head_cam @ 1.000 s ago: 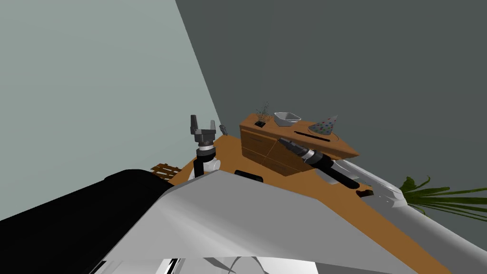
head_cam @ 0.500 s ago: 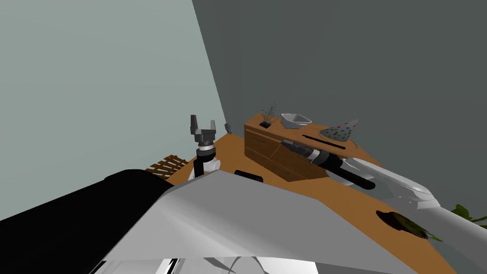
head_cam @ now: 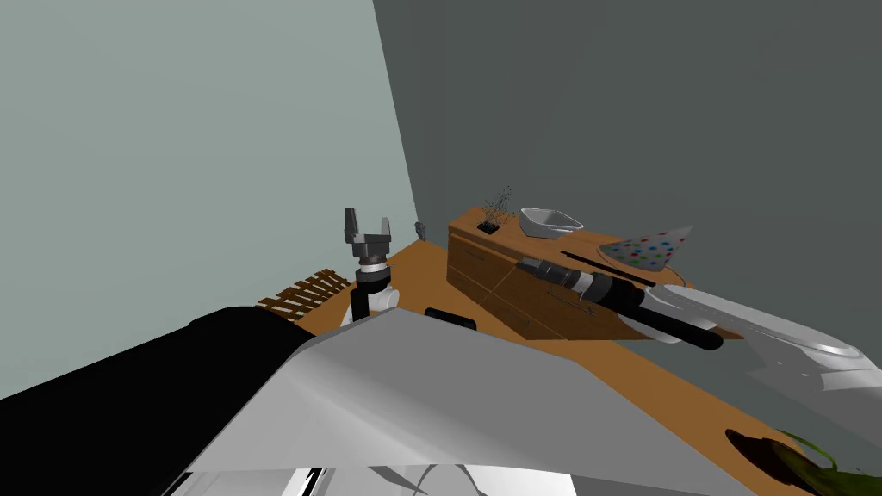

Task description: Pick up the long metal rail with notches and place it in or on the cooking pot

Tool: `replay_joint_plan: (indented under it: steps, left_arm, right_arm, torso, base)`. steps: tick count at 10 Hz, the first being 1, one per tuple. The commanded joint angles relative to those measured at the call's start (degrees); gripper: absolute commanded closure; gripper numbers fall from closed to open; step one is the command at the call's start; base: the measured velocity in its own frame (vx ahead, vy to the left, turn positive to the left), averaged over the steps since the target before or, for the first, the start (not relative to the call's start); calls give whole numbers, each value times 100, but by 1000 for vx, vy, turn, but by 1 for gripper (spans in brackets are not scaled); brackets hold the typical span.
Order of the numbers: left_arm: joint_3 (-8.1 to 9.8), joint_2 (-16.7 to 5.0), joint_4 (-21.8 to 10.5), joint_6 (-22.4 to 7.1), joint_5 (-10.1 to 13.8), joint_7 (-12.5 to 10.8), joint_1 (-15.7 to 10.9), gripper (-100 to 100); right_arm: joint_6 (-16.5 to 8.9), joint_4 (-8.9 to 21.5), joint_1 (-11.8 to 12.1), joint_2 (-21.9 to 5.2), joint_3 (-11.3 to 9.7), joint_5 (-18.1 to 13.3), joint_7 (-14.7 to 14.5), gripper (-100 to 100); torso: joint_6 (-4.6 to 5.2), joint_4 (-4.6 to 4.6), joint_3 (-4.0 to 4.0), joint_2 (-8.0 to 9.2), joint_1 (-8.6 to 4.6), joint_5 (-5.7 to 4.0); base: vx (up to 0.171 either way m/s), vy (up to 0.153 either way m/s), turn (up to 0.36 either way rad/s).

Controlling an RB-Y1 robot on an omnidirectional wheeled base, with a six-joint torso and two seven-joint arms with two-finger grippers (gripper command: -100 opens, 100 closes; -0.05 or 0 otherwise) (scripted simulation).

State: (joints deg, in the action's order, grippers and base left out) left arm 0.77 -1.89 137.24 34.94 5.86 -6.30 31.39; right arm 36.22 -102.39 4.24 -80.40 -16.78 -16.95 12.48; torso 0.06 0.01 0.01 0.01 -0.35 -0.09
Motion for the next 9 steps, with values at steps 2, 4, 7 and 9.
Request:
replay_joint_plan:
  steps: [2, 4, 7, 9]
  left_arm:
    - [1, 0, 0, 0, 0, 0, 1, 0]
    - [0, 0, 0, 0, 0, 0, 0, 0]
    - [1, 0, 0, 0, 0, 0, 1, 0]
    - [1, 0, 0, 0, 0, 0, 1, 0]
  right_arm:
    - [20, 49, -48, -365, -58, -59, 69, -100]
    - [115, 201, -32, -754, -122, -162, 132, -100]
    - [305, 482, 46, -1260, -244, -362, 260, -100]
    - [305, 482, 46, -1482, -244, -362, 260, -100]
  torso:
    - [6, 0, -1, -2, -2, 0]
    - [-3, -1, -3, -5, 4, 1]
    - [7, 1, 0, 0, -8, -3]
    - [7, 0, -2, -4, -10, -3]
  base:
    - [4, -54, 69]
    - [7, -60, 260]
    - [-2, -89, 237]
    - [-3, -67, 79]
